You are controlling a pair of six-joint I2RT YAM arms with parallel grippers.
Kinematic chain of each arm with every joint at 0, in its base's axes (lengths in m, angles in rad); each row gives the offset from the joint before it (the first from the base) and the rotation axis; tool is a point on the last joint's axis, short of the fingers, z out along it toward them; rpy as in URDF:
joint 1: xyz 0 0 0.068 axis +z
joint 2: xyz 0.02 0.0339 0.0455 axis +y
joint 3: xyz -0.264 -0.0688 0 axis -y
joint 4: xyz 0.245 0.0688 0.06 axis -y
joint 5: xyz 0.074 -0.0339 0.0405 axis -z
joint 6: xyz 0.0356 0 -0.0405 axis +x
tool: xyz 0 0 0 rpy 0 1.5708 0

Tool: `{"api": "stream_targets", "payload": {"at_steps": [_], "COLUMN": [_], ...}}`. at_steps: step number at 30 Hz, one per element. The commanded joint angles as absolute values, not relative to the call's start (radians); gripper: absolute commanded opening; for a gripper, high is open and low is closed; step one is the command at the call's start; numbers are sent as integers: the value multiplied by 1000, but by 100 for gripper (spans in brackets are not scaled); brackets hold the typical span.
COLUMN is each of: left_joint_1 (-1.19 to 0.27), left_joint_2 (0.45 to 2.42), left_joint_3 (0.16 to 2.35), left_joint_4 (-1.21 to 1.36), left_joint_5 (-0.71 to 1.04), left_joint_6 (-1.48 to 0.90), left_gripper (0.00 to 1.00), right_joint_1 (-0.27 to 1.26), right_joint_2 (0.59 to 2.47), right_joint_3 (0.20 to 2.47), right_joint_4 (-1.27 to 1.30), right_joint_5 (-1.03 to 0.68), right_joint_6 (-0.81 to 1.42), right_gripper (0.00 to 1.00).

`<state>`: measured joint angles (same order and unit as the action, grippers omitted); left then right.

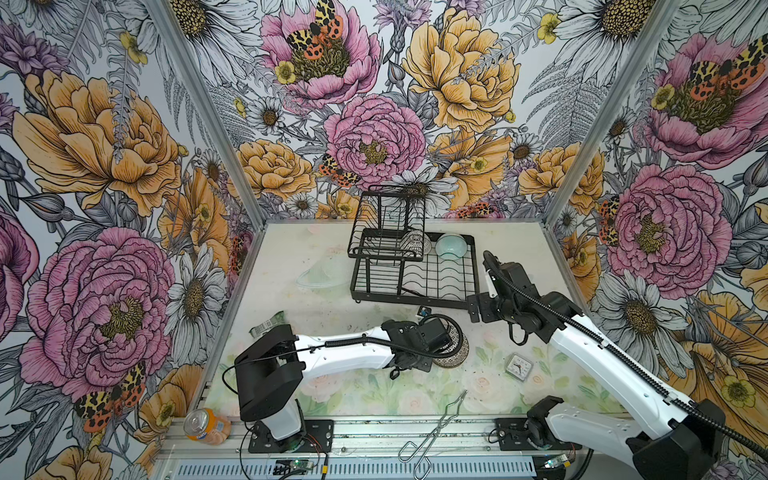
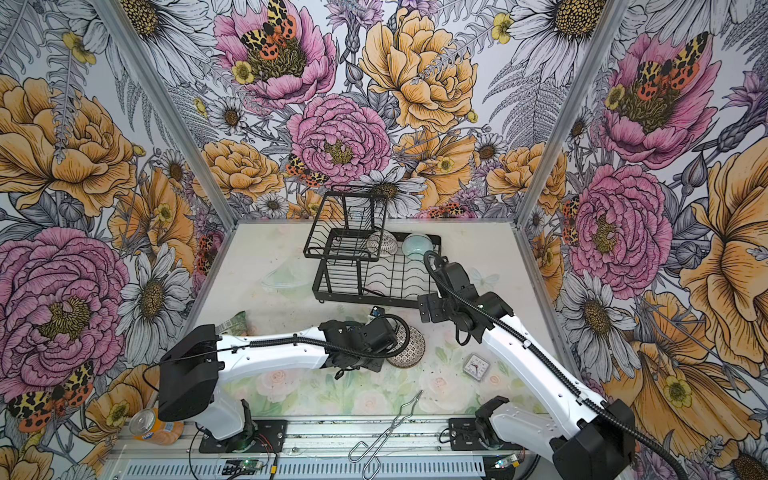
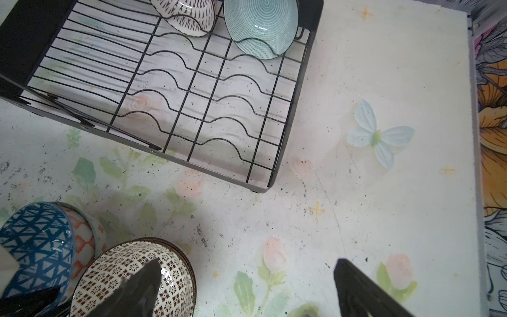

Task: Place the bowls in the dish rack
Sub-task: 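Grasp the blue bowl rim with left gripper and lift it, tilting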

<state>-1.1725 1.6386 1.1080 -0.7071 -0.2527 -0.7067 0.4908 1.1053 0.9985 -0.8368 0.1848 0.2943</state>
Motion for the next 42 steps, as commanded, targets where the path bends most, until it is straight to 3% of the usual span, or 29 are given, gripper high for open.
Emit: {"api": "stream_targets", "payload": {"at_steps": [1,15,31,42], "left_joint_1": [-1173,-1172,-1109,-1093], "left_joint_2": [1642,1612,1530,1316], "left_joint_3": [1134,1208,1271,1246], "left_joint_4": [-743,-809,-828,-727], "left_joint_5": [-262,-306,-386,-436], "left_joint_6": [-706,-689,-644,-705], "left_gripper": [18,0,0,0], "right_joint_1": [484,478,469,468], "right_joint_2": [1083,1082,1072,990], "right_joint_3": [994,996,987,968], "right_joint_4": [-827,-827,-827,-828], "right_joint_5": [174,163,159,108], "right_joint_6": [288,287,283,292], "right_gripper": [100,99,100,100]}}
